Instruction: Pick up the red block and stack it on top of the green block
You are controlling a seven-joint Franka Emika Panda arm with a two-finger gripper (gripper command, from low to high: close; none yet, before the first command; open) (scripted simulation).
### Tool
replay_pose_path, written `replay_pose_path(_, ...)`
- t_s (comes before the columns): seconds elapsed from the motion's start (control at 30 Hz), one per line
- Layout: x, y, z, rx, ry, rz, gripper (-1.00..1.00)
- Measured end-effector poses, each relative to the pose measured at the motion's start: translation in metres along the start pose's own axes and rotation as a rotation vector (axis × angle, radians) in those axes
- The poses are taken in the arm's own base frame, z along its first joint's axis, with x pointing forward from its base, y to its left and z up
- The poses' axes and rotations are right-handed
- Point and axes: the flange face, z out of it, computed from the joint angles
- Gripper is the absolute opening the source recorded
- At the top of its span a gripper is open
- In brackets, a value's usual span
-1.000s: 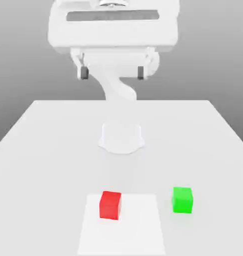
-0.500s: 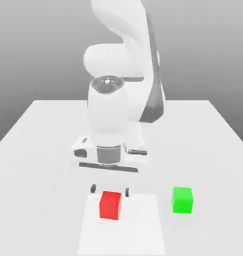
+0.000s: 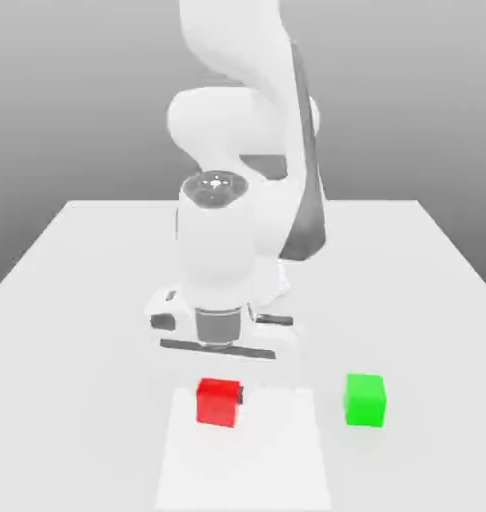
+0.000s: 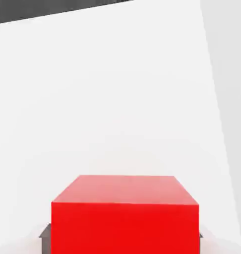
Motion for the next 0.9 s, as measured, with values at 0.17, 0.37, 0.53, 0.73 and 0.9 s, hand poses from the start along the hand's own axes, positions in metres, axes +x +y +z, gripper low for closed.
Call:
replay_pose_path(0.17,-0.034,-0.026,-0.021,0.009,-0.006,0.075,-1.0)
replay_pose_path(0.37,-0.081,-0.054,-0.034,0.014,-0.011,0.234,-1.0)
replay_pose_path(0.53,-0.123,-0.071,-0.042,0.012,-0.011,0.367,-1.0)
replay_pose_path(0.73,-0.176,-0.084,-0.048,0.003,-0.002,0.512,-1.0)
replay_pose_path(0.9,-0.181,-0.088,-0.02,0.005,0.006,0.536,-1.0)
